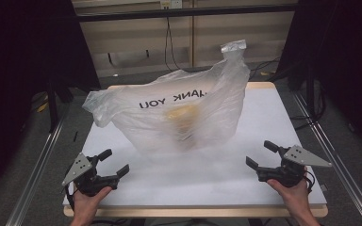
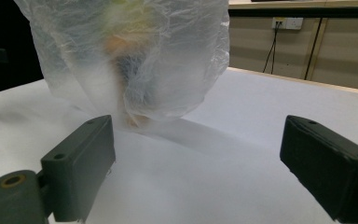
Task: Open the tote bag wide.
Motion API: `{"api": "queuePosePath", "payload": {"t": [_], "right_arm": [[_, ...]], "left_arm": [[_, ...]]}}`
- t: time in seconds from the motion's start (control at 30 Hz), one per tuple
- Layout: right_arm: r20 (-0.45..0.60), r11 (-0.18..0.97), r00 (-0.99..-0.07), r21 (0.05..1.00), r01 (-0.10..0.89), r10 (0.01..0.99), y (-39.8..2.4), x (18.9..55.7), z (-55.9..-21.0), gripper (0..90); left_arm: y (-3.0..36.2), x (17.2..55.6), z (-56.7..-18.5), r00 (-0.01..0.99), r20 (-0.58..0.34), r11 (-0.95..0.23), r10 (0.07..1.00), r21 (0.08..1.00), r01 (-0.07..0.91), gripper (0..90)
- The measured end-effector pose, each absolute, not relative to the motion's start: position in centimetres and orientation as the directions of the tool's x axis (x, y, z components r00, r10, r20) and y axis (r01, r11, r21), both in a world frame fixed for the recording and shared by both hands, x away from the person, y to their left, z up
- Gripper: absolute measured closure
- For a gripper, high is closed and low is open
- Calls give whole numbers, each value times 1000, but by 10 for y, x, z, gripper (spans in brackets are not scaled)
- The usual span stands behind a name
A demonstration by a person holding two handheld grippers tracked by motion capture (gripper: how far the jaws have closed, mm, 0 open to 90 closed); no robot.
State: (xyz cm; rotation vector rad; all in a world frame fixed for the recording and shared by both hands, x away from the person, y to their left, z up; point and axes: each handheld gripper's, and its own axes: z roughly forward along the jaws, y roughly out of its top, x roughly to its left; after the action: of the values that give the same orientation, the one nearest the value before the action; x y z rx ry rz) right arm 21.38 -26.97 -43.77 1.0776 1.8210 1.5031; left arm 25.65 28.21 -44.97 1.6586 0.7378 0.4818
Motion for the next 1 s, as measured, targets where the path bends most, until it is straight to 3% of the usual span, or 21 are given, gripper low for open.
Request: {"api": "queuePosePath", "payload": {"t": [0.23,0.27,0.3,0.33,0.37,0.43,0.53,0.7,1.0], "right_arm": [[85,71,-561,966,250,823,-265,217,-438,170],[79,76,-561,966,249,824,-265,217,-438,203],[84,72,-582,968,240,809,-264,217,-437,294],[80,73,-582,969,234,809,-264,217,-436,323],[80,73,-582,969,234,809,-264,217,-436,323],[78,77,-592,970,232,802,-263,217,-435,451],[92,71,-609,969,238,788,-263,219,-434,512],[120,59,-644,967,249,755,-258,224,-431,707],[137,80,-691,959,272,710,-253,229,-418,900]], "left_arm": [[282,257,-448,720,-58,-123,691,973,197,184],[281,257,-448,724,-58,-126,687,972,197,184],[281,257,-447,730,-47,-142,682,970,196,237],[278,257,-448,732,-75,-107,677,974,199,288],[279,258,-447,739,-40,-144,672,972,184,288],[277,257,-445,746,-39,-143,665,974,179,375],[273,258,-443,760,-59,-130,647,974,186,420],[271,261,-435,794,-49,-153,607,972,177,574],[262,254,-418,812,-56,-161,581,970,182,819]]}}
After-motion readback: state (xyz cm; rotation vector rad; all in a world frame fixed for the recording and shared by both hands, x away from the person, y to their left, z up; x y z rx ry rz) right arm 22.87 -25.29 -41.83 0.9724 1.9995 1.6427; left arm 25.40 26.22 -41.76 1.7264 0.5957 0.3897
